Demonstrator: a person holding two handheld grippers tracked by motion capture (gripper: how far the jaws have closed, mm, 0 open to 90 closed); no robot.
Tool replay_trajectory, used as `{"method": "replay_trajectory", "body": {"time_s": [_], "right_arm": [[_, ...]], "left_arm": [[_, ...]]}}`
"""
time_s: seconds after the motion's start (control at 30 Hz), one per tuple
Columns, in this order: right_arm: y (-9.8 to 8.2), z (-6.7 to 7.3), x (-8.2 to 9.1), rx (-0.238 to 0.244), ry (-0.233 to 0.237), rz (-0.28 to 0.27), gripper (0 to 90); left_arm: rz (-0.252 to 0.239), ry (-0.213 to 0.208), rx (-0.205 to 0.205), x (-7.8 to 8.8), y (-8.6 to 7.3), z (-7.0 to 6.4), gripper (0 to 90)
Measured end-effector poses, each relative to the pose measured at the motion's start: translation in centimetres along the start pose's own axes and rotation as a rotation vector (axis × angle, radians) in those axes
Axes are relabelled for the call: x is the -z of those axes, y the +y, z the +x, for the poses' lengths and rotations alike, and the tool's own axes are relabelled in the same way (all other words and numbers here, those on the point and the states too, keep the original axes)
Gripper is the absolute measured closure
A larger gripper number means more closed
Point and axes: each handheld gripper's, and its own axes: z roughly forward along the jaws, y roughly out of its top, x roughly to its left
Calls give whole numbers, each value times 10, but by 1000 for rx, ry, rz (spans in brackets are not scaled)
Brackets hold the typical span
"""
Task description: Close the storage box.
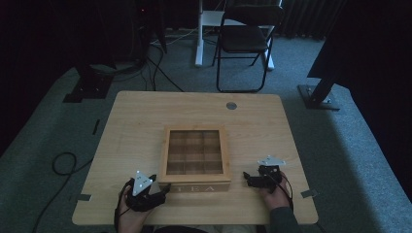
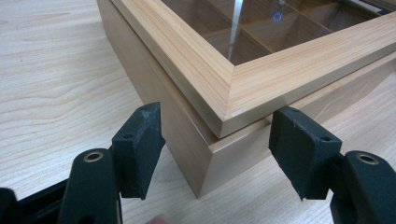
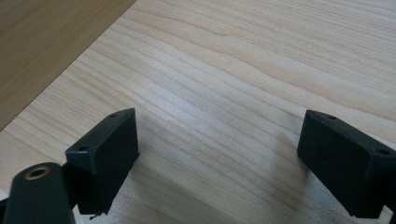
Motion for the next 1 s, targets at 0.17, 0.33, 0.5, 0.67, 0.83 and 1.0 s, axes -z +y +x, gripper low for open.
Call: {"method": "replay_trajectory", "body": {"time_s": [0.17,0.33,0.5,0.67,0.83,1.0], "right_arm": [[0,0,0,0,0,0,121],[0,0,0,0,0,0,120],[0,0,0,0,0,0,121],[0,0,0,1,0,0,120],[0,0,0,1,0,0,120],[0,0,0,1,0,0,120]], "left_arm": [[8,4,5,0,-2,0,353],[15,5,12,1,-4,0,353],[-10,-11,37,6,-5,2,350],[-75,-7,96,18,-1,13,352],[-93,-3,114,22,2,19,352],[-106,4,105,23,9,21,352]]}}
